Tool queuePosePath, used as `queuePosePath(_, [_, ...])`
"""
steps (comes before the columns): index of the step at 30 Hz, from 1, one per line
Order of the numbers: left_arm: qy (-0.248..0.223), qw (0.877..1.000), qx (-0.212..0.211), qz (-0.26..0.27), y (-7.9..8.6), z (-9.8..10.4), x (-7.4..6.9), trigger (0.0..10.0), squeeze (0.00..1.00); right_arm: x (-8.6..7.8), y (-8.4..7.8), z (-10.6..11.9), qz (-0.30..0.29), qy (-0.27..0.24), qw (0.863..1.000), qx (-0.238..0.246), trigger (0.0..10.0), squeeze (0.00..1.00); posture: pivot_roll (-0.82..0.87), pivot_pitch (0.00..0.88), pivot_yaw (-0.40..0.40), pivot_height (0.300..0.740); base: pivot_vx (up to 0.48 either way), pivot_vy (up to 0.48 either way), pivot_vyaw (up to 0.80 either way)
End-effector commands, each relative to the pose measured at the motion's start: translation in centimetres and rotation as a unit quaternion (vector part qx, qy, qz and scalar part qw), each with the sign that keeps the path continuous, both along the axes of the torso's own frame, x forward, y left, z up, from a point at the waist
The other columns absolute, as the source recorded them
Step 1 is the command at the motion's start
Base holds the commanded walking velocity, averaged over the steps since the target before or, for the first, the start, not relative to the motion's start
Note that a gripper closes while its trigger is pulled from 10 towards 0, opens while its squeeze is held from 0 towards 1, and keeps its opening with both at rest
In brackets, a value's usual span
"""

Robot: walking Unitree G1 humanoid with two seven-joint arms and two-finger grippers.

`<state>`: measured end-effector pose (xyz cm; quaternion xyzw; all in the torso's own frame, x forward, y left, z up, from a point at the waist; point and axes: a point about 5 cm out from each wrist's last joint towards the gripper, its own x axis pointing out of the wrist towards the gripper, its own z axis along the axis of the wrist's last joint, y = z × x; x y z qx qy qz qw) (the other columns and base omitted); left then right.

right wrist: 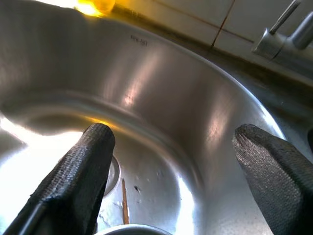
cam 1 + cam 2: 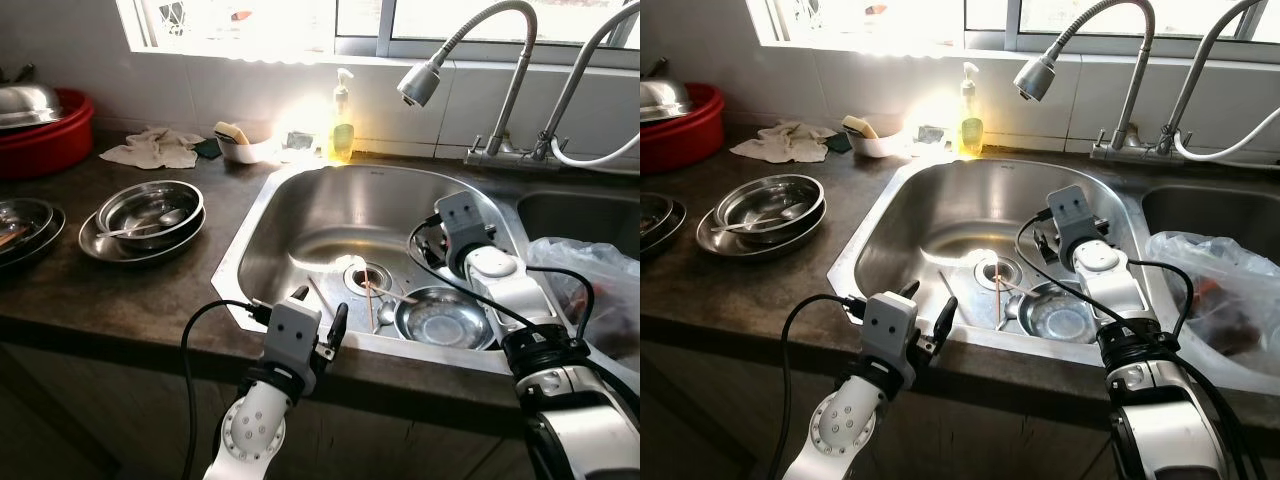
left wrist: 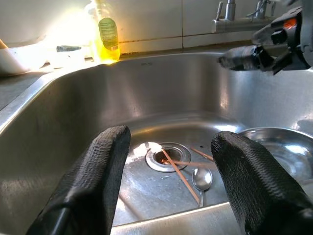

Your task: Kitchen organization

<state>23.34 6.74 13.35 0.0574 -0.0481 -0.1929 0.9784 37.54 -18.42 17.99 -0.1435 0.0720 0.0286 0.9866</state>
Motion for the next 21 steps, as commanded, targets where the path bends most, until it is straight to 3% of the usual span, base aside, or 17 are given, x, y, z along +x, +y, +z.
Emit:
queuePosePath(1, [0.006,1.0,0.005,0.004,0.0,-0.1,0.1,10.0,0.0,-1.0,0.3,1.6,-0.001,-0.065,0.997,0.034,10.0,0.0,0.14,0.007,-0.053,0.74,0.0,0.0,0.0])
queuePosePath(5, [0.005,1.0,0.005,0.004,0.0,-0.1,0.3,10.0,0.0,-2.6,0.7,2.5,0.002,-0.118,0.991,0.063,10.0,0.0,0.14,0.003,-0.049,0.74,0.0,0.0,0.0])
queuePosePath(7, [0.004,1.0,0.005,0.003,0.1,0.0,0.4,10.0,0.0,-4.6,1.7,2.5,0.006,-0.149,0.985,0.083,10.0,0.0,0.13,0.005,-0.038,0.74,0.0,0.0,0.0])
queuePosePath(8, [0.004,1.0,0.005,0.003,0.1,0.0,0.4,10.0,0.0,-4.6,1.7,2.5,0.006,-0.149,0.985,0.083,10.0,0.0,0.13,0.005,-0.038,0.74,0.0,0.0,0.0])
queuePosePath(9, [0.004,1.0,0.004,0.001,0.2,0.0,0.5,10.0,0.0,-6.1,2.4,2.1,0.007,-0.159,0.983,0.095,10.0,0.0,0.12,0.0,-0.025,0.74,0.0,0.0,0.0])
queuePosePath(13, [0.004,1.0,0.002,-0.002,0.1,0.1,0.5,10.0,0.0,-8.3,3.3,1.5,0.009,-0.165,0.98,0.108,10.0,0.0,0.13,0.0,-0.024,0.74,0.0,0.0,0.0])
queuePosePath(21, [0.017,1.0,-0.012,0.009,0.7,0.0,0.6,10.0,0.0,-11.8,3.8,0.6,0.0,-0.163,0.978,0.132,10.0,0.0,0.13,0.0,-0.016,0.74,0.0,0.0,0.0])
